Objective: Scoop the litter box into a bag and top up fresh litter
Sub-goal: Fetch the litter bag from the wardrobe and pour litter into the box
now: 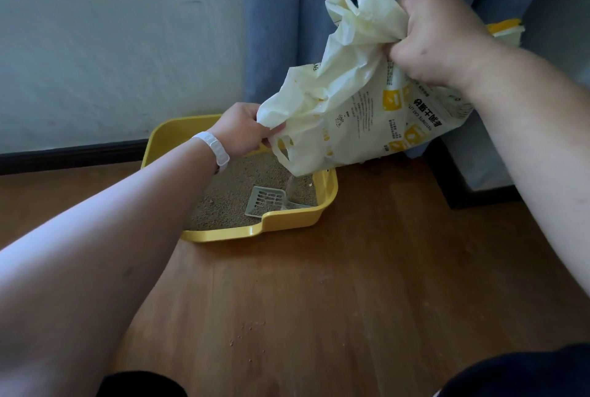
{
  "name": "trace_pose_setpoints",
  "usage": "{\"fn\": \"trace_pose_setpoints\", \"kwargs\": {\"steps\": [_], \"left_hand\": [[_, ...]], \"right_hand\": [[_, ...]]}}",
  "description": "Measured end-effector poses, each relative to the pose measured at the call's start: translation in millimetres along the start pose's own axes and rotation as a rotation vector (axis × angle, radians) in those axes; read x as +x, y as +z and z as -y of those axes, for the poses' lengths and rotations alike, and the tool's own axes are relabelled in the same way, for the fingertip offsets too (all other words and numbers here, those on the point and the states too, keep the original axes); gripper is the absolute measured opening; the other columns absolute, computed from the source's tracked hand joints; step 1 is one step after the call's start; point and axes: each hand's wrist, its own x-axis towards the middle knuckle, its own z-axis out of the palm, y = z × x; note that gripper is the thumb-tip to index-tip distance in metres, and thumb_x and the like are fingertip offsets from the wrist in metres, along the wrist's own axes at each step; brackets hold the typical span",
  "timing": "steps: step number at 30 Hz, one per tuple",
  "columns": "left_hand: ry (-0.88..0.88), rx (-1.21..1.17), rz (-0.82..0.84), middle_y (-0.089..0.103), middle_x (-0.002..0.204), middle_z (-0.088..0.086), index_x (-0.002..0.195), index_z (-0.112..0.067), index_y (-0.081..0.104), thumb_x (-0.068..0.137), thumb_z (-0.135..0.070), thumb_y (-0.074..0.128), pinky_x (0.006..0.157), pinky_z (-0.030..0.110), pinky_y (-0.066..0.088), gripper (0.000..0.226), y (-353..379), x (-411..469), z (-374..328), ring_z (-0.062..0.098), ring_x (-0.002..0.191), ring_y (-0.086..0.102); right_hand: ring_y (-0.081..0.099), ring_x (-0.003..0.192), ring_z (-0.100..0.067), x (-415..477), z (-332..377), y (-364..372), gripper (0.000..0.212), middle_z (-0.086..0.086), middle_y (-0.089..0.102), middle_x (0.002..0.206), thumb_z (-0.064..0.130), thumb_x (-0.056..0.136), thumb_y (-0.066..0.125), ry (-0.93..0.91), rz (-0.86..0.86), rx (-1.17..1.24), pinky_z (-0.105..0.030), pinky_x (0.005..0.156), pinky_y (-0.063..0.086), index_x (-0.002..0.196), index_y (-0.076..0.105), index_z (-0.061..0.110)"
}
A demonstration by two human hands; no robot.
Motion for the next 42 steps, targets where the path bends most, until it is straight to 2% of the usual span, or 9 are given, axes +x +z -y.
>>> {"fn": "trace_pose_setpoints", "kwargs": {"steps": [5,9,12,16,20,29,33,38,42], "left_hand": [[0.004,-0.023,-0.061,0.070,0.079,-0.006,0.082,-0.029,0.066,0.093,-0.029,0.064,0.053,0.013,0.045,0.011,-1.3,1.1,-3.7,0.007,0.065,0.062],[0.002,-0.037,-0.131,0.068,0.079,-0.011,0.082,-0.029,0.065,0.094,-0.028,0.062,0.049,0.009,0.045,0.013,-9.4,-0.5,-4.1,0.006,0.068,0.060],[-0.005,-0.025,-0.183,0.067,0.081,-0.007,0.086,-0.024,0.067,0.094,-0.030,0.062,0.055,0.014,0.047,0.012,-17.8,-1.3,-0.6,0.011,0.070,0.058],[-0.018,-0.019,-0.217,0.067,0.082,-0.003,0.083,-0.023,0.069,0.094,-0.031,0.061,0.056,0.016,0.048,0.015,-28.5,-4.6,5.4,0.011,0.068,0.056],[-0.037,-0.010,-0.239,0.068,0.089,0.002,0.093,-0.015,0.073,0.095,-0.031,0.060,0.069,0.028,0.051,0.020,-38.0,-9.8,8.5,0.015,0.075,0.057],[0.042,-0.091,-0.369,0.073,0.091,0.007,0.097,-0.007,0.072,0.094,-0.032,0.058,0.072,0.037,0.060,0.028,-64.7,-22.2,2.0,0.020,0.077,0.068],[0.080,-0.113,-0.439,0.049,0.073,0.005,0.087,0.003,0.062,0.093,-0.028,0.057,0.056,0.029,0.042,0.032,-69.7,-21.5,-4.6,0.015,0.062,0.045],[0.102,-0.127,-0.439,0.045,0.065,-0.005,0.074,-0.019,0.061,0.096,-0.023,0.053,0.047,0.018,0.036,0.024,-72.2,-23.6,-16.2,0.006,0.049,0.040],[0.157,-0.134,-0.464,0.042,0.065,-0.008,0.082,-0.017,0.060,0.097,-0.021,0.051,0.045,0.017,0.033,0.018,-73.8,-23.6,-31.1,0.006,0.051,0.037]], "right_hand": [[0.055,0.079,-0.031,5.5,-7.0,6.9,0.009,0.000,0.054,0.074,0.005,0.078,0.054,0.054,-0.005,0.035,-0.031,0.062,0.040,0.080,0.056,0.013],[0.057,0.083,-0.029,5.8,-3.9,16.3,0.012,-0.002,0.060,0.085,0.007,0.080,0.056,0.102,0.010,0.091,-0.035,0.067,0.048,0.089,0.060,0.013],[0.059,0.086,-0.028,4.1,-0.8,27.4,0.014,-0.004,0.065,0.092,0.008,0.081,0.058,0.115,0.025,0.133,-0.038,0.074,0.053,0.093,0.062,0.011],[0.056,0.082,-0.023,3.9,3.4,42.7,0.012,0.002,0.061,0.087,0.009,0.081,0.058,0.122,0.062,0.187,-0.030,0.070,0.046,0.089,0.059,0.018],[0.057,0.083,-0.023,7.8,8.3,52.3,0.013,0.000,0.064,0.091,0.011,0.081,0.059,0.124,0.077,0.225,-0.029,0.069,0.044,0.091,0.060,0.019],[0.065,0.083,-0.028,9.3,21.4,59.4,0.016,-0.009,0.070,0.090,0.005,0.078,0.065,0.220,0.056,0.384,-0.037,0.072,0.055,0.092,0.067,0.000],[0.063,0.080,-0.020,1.8,19.9,64.7,0.008,0.008,0.063,0.074,0.008,0.077,0.071,0.266,0.091,0.454,-0.026,0.068,0.047,0.082,0.067,0.013],[0.069,0.086,-0.018,-5.5,6.9,70.4,0.026,0.001,0.072,0.089,0.015,0.072,0.081,0.353,0.134,0.600,-0.036,0.082,0.057,0.096,0.071,0.013],[0.071,0.093,-0.015,-11.8,-8.9,69.7,0.024,0.002,0.076,0.096,0.017,0.073,0.084,0.358,0.217,0.812,-0.042,0.091,0.055,0.095,0.073,0.020]]}}
